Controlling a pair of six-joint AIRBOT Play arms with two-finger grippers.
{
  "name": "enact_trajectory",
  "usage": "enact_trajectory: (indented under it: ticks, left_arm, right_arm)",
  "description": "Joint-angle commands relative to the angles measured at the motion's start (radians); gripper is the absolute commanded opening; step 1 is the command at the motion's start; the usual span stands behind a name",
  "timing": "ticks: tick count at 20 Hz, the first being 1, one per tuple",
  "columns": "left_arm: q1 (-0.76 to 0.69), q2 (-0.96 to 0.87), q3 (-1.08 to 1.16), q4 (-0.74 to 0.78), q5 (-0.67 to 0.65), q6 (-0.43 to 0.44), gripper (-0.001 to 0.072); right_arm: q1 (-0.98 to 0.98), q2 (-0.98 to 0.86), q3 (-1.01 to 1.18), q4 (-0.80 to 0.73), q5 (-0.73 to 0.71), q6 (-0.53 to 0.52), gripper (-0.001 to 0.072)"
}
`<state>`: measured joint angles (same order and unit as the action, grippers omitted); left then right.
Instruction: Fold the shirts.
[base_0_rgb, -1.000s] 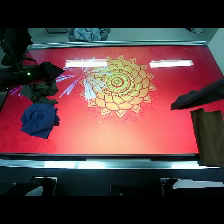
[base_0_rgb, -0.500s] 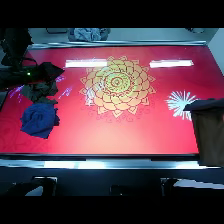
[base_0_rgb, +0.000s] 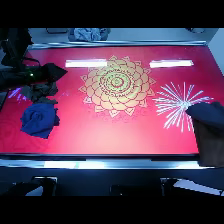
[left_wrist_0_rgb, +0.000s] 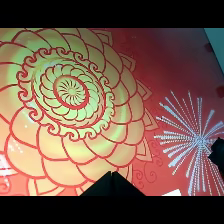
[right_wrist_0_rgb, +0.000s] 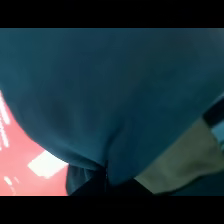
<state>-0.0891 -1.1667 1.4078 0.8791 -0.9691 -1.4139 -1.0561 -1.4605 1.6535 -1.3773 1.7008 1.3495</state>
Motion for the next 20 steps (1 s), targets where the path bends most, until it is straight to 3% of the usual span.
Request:
enact_trajectory:
  ticks: [1,5,8,9,10,11,13,15,18,20]
  left_arm:
    - [-0.012,0.000,0.000,0.000,0.000,0.003,0.0035]
    - [-0.012,0.000,0.000,-0.001,0.000,0.000,0.0035]
    - [-0.012,0.000,0.000,-0.007,0.000,0.000,0.0035]
    - [-0.012,0.000,0.000,-0.007,0.000,0.000,0.0035]
    - [-0.012,0.000,0.000,-0.007,0.001,0.000,0.0035]
    - [-0.012,0.000,0.000,-0.007,0.001,0.000,0.0035]
    - [-0.011,0.000,0.017,-0.005,0.009,0.002,0.0033]
    - [-0.012,-0.004,0.079,0.066,0.059,0.003,0.0031]
    - [-0.021,-0.085,0.281,0.410,0.021,-0.097,0.0030]
    - [-0.047,-0.175,0.397,0.687,-0.092,-0.188,0.0031]
  right_arm:
    - [0.007,0.146,-0.309,-0.162,-0.106,0.116,0.0052]
    - [0.007,0.276,-0.626,-0.217,-0.270,0.199,0.0053]
    - [0.007,0.291,-0.714,-0.235,-0.320,0.209,0.0079]
    - [0.007,0.291,-0.714,-0.254,-0.328,0.205,0.0263]
    - [0.007,0.292,-0.702,-0.268,-0.344,0.163,0.0532]
    - [0.007,0.293,-0.671,-0.278,-0.367,0.081,0.0669]
    - [0.008,0.293,-0.538,-0.281,-0.402,-0.002,0.0683]
    - [0.025,0.293,-0.323,-0.246,-0.560,-0.072,0.0681]
    - [0.215,0.291,-0.073,-0.251,-0.791,-0.271,0.0673]
    - [0.430,0.291,-0.032,-0.250,-0.798,-0.340,0.0667]
